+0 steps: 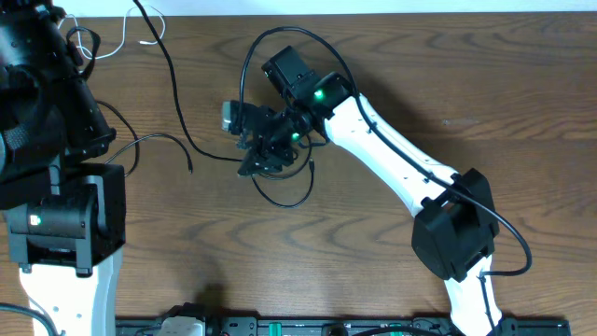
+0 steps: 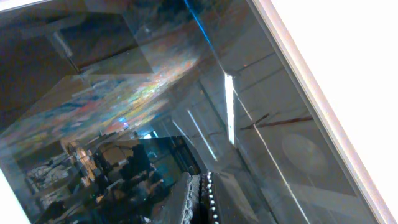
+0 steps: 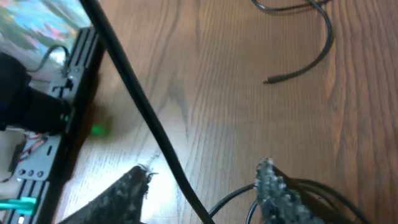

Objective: Untangle cables

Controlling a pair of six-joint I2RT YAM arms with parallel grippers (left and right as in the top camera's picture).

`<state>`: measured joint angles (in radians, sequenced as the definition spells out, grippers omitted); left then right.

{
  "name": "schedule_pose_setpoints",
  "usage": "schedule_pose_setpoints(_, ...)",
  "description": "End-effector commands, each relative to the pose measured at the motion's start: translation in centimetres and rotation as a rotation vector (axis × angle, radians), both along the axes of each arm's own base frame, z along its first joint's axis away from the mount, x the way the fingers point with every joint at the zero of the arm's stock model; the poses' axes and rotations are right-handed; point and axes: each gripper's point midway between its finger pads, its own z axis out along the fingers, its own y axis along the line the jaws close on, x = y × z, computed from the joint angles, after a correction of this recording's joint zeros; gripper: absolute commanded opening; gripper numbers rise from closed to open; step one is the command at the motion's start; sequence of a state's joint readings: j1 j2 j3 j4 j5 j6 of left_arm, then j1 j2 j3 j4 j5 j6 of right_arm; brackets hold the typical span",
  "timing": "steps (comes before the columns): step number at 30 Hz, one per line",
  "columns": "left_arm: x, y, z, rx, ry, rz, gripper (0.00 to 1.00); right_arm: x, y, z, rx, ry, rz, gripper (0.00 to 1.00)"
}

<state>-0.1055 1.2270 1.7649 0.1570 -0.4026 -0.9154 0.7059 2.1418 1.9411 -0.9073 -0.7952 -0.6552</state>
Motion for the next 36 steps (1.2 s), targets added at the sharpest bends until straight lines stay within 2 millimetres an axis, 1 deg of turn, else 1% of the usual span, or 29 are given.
schedule_pose_setpoints(1,-1.6,0.5,1.0,0.005,-0.028,0.027,0.08,-0.4,0.1,-1.6,-0.031,0.017,0.001,0.49)
schedule_pose_setpoints(7,-1.5,0.5,0.8,0.006,-0.015,0.028,0.08,-0.1,0.4,-1.3,-0.026,0.037,-0.034,0.29)
schedule_pose_setpoints(8,-1.5,0.5,0.8,0.006,-0.015,0.028,0.08,-0.1,0.4,-1.3,-0.027,0.039,-0.034,0.27)
schedule_pose_setpoints(11,-1.6,0.5,0.8,0.006,-0.016,0.028,0.08,-0.1,0.3,-1.4,-0.028,0.04,-0.034,0.26)
schedule_pose_setpoints(16,-1.6,0.5,0.9,0.006,-0.018,0.028,0.08,-0.3,0.3,-1.5,-0.035,0.043,-0.033,0.34)
schedule_pose_setpoints(20,-1.6,0.5,0.9,0.005,-0.018,0.027,0.08,-0.4,0.5,-1.8,-0.04,0.046,-0.028,0.35)
schedule_pose_setpoints(21,-1.6,0.5,0.9,0.006,-0.018,0.028,0.08,-0.4,0.5,-2.1,-0.046,0.045,-0.028,0.34)
schedule_pose_setpoints(24,-1.6,0.5,0.9,0.006,-0.018,0.028,0.08,-0.3,0.5,-2.5,-0.054,0.049,-0.032,0.24)
schedule_pose_setpoints(26,-1.6,0.5,0.9,0.006,-0.017,0.028,0.08,-0.3,0.5,-2.5,-0.057,0.057,-0.04,0.15)
schedule_pose_setpoints(27,-1.6,0.5,0.8,0.006,-0.014,0.028,0.08,-0.2,0.5,-2.5,-0.056,0.06,-0.045,0.04)
schedule_pose_setpoints(28,-1.5,0.5,0.7,0.007,-0.01,0.028,0.08,-0.2,0.6,-2.4,-0.057,0.068,-0.054,0.01)
schedule_pose_setpoints(33,-0.8,0.5,-0.3,0.016,0.046,0.03,0.08,0.5,0.6,-1.9,-0.063,0.138,-0.14,0.01)
schedule_pose_setpoints(36,-0.2,0.8,-1.7,0.012,0.116,0.053,0.08,1.5,-0.1,-0.7,-0.055,0.183,-0.211,0.01)
